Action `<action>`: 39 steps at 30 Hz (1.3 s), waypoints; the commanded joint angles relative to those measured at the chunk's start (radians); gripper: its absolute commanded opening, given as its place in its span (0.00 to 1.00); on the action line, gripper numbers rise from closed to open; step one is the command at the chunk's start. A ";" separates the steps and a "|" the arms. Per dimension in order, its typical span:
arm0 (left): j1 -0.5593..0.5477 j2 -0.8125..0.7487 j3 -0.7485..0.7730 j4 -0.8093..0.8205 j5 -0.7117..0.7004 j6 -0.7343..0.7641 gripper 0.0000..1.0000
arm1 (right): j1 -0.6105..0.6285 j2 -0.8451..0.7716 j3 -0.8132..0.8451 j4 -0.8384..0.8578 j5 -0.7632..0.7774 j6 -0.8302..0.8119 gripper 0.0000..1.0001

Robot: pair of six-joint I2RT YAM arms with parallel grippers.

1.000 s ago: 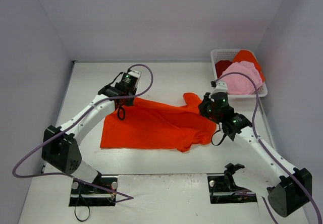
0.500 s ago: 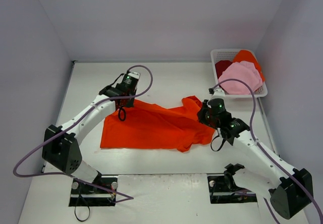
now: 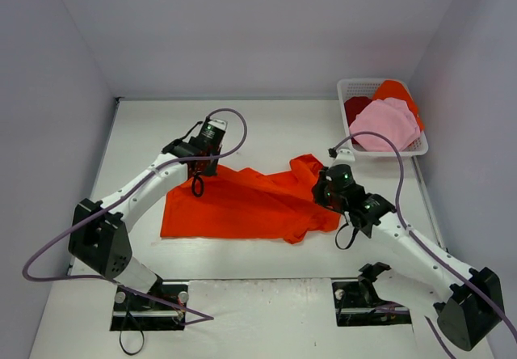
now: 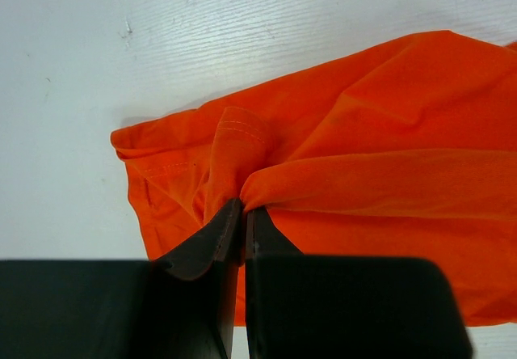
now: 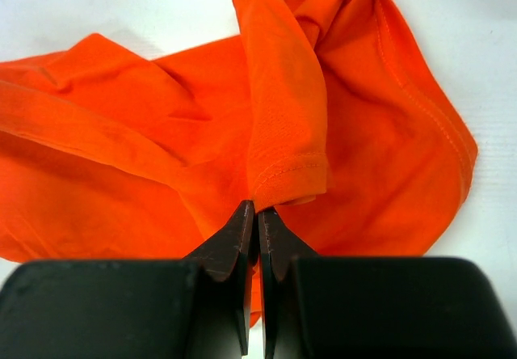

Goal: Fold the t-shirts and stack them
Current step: Fold the tshirt

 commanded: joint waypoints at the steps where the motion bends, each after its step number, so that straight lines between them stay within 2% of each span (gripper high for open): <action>1: -0.011 -0.008 0.007 -0.003 -0.003 -0.027 0.00 | 0.023 -0.016 -0.006 0.010 0.051 0.032 0.00; 28: -0.048 -0.006 0.005 -0.054 -0.020 -0.079 0.00 | 0.141 -0.062 -0.027 -0.137 0.183 0.193 0.01; 29: -0.048 -0.006 0.005 -0.057 -0.020 -0.082 0.00 | 0.155 -0.061 -0.027 -0.146 0.189 0.206 0.06; 31: -0.051 -0.008 0.005 -0.064 -0.037 -0.091 0.14 | 0.165 -0.054 -0.024 -0.156 0.196 0.215 0.44; 32: -0.052 -0.009 0.005 -0.072 -0.046 -0.097 0.30 | 0.179 -0.053 -0.021 -0.159 0.197 0.226 0.60; 33: -0.054 -0.011 0.005 -0.077 -0.052 -0.106 0.35 | 0.187 -0.051 -0.020 -0.162 0.202 0.230 0.78; 36: -0.054 -0.025 0.007 -0.088 -0.075 -0.119 0.54 | 0.216 -0.051 0.002 -0.182 0.237 0.250 0.94; 39: -0.054 -0.046 0.008 -0.083 -0.089 -0.122 0.60 | 0.231 -0.048 0.037 -0.191 0.278 0.243 0.95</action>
